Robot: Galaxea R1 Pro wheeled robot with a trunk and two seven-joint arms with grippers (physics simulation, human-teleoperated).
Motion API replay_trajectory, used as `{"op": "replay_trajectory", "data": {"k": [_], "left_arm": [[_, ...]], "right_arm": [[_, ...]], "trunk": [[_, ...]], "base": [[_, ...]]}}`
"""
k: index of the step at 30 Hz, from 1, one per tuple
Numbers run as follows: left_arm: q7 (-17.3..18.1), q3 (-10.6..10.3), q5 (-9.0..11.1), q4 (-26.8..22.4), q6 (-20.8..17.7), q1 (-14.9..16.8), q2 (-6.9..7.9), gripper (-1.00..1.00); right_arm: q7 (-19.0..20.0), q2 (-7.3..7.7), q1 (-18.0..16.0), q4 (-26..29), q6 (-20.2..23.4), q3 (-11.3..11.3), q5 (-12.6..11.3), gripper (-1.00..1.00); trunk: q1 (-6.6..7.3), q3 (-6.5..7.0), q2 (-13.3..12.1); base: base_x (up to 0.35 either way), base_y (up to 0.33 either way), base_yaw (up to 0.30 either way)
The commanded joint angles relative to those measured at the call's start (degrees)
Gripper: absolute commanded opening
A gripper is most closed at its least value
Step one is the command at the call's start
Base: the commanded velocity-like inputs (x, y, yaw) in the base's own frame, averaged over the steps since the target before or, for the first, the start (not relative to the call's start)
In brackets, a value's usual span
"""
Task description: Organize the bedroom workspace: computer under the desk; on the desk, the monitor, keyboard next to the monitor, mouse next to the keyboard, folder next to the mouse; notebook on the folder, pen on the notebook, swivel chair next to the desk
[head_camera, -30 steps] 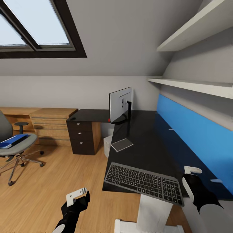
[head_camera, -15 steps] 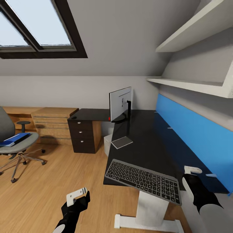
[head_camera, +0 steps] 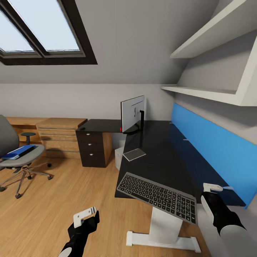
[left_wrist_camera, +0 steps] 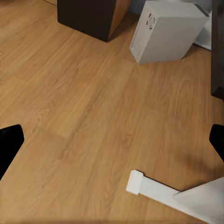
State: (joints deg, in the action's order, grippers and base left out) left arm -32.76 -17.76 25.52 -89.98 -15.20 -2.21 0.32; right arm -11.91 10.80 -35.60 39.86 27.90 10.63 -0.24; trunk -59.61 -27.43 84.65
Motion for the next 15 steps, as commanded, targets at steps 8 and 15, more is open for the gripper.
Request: {"op": "replay_trajectory", "data": {"k": [8,15], "left_arm": [[-0.4,-0.1,0.3,-0.1,-0.1,0.0,0.03,1.0],[-0.4,-0.3,0.3,-0.3,-0.1,0.0,-0.04,1.0]], "right_arm": [[-0.1,-0.16,0.0,0.2,-0.1,0.0,-0.2,1.0],[0.3,-0.38,0.0,4.0,-2.5,0.2,-0.4,1.0]], "trunk": [[0.0,-0.06,0.0],[0.22,0.12,-0.4]], "base": [[-0.08,0.0,0.0],[-0.002,0.0,0.0]]}}
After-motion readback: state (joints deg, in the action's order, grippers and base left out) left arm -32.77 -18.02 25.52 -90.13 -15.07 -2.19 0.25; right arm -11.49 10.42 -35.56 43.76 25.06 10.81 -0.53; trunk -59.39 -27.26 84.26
